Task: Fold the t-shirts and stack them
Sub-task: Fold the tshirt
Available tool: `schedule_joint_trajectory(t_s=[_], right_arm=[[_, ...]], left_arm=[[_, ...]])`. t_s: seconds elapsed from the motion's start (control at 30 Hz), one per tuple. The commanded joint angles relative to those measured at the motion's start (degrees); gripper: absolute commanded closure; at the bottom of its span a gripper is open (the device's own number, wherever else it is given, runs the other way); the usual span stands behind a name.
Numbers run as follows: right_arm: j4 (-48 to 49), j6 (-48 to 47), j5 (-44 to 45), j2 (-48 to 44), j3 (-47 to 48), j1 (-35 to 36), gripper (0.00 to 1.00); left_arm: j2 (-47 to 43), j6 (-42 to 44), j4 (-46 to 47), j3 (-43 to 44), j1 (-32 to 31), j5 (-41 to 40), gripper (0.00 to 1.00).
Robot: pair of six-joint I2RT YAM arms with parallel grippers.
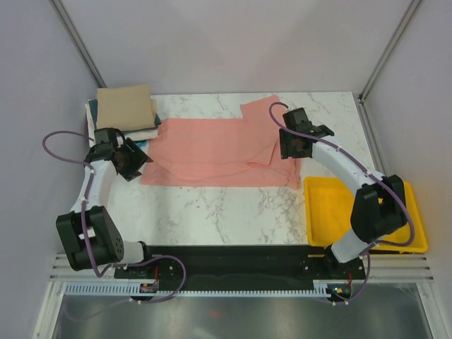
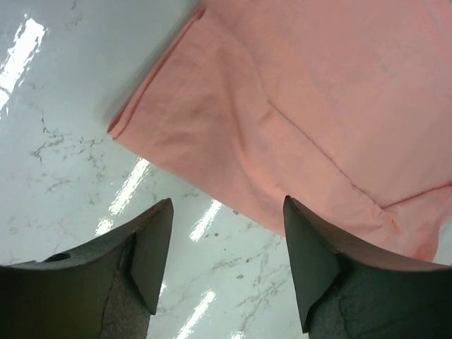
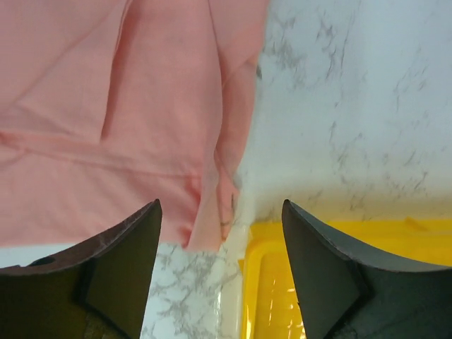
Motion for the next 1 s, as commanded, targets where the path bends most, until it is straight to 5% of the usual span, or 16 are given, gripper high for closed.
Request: schedule_joint_trajectory(t_s=[0.0, 0.23, 0.53, 0.77, 0.83, 0.97], right_arm=[[0.2, 5.5, -7.4, -6.2, -7.6, 0.2, 0.25], [3.7, 4.7, -13.9, -9.1, -17.7, 0.2, 0.39], [7.6, 4.3, -14.2, -3.4, -19.7, 0.2, 0.48], [6.6, 4.7, -10.5, -3.5, -20.0, 0.1, 0.85], [6.3, 4.7, -9.7, -4.0, -20.1, 0.1, 0.88], [4.8, 4.7, -8.9, -4.8, -20.0, 0.0, 0.89]], left_arm=[[-5.4, -5.9, 7.1, -8.0, 0.1, -3.5, 0.31], [-7.4, -11.4, 15.3, -20.1, 0.1, -4.0, 0.27], [-5.1, -12.7, 20.6, -23.9, 0.1, -6.6, 0.27], [-0.4, -14.7, 25.5, -24.5, 0.1, -6.1, 0.33], [0.9, -14.9, 26.5, -24.7, 0.1, -5.9, 0.38], [2.5, -15.1, 28.6, -24.3, 0.1, -6.4, 0.86]])
